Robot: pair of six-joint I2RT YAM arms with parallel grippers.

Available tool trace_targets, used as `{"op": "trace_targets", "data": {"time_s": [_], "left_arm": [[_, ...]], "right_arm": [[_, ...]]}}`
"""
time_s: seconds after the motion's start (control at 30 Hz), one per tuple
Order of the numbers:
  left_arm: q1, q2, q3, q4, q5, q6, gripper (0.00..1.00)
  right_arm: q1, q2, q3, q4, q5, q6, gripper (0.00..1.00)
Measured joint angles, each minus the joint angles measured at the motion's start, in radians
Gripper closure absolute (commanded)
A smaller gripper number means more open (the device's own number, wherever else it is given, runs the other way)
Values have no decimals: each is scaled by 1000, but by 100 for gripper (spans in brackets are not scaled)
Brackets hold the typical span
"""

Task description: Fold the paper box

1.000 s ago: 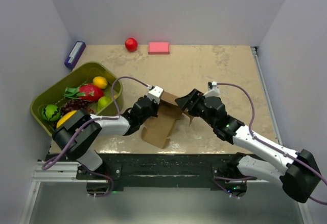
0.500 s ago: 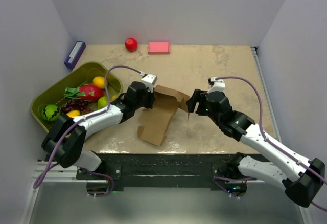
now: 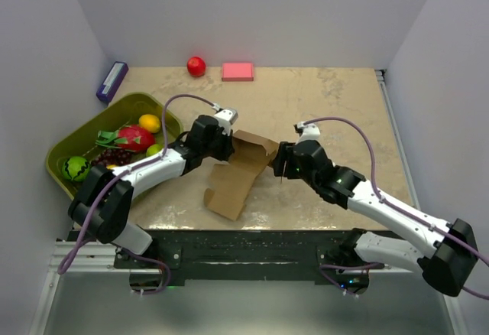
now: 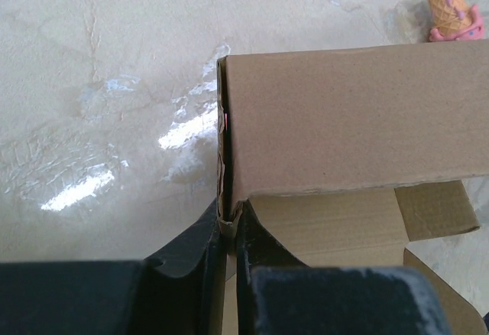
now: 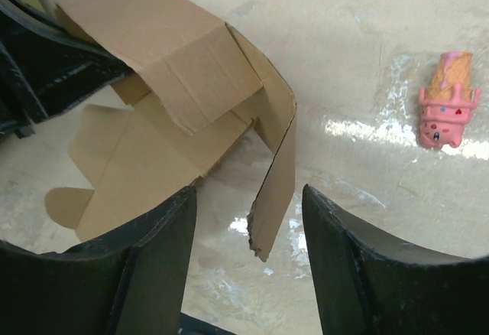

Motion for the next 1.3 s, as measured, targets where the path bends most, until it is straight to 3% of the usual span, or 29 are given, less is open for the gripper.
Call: {"op": "trace_targets", "data": {"time_s": [0.2, 0.57, 0.67, 1.3], "left_arm": [[3, 0, -27, 43, 16, 0, 100], [12, 0, -27, 59, 5, 5, 100], [14, 0, -27, 58, -20, 15, 100], [11, 7, -28, 66, -94, 46, 100]], "right_arm": [[26, 114, 18, -19, 5, 0, 51], [44, 137, 23, -42, 43, 18, 93], [46, 134, 23, -42, 54, 20, 100], [59, 134, 22, -33, 61, 39, 100]]}}
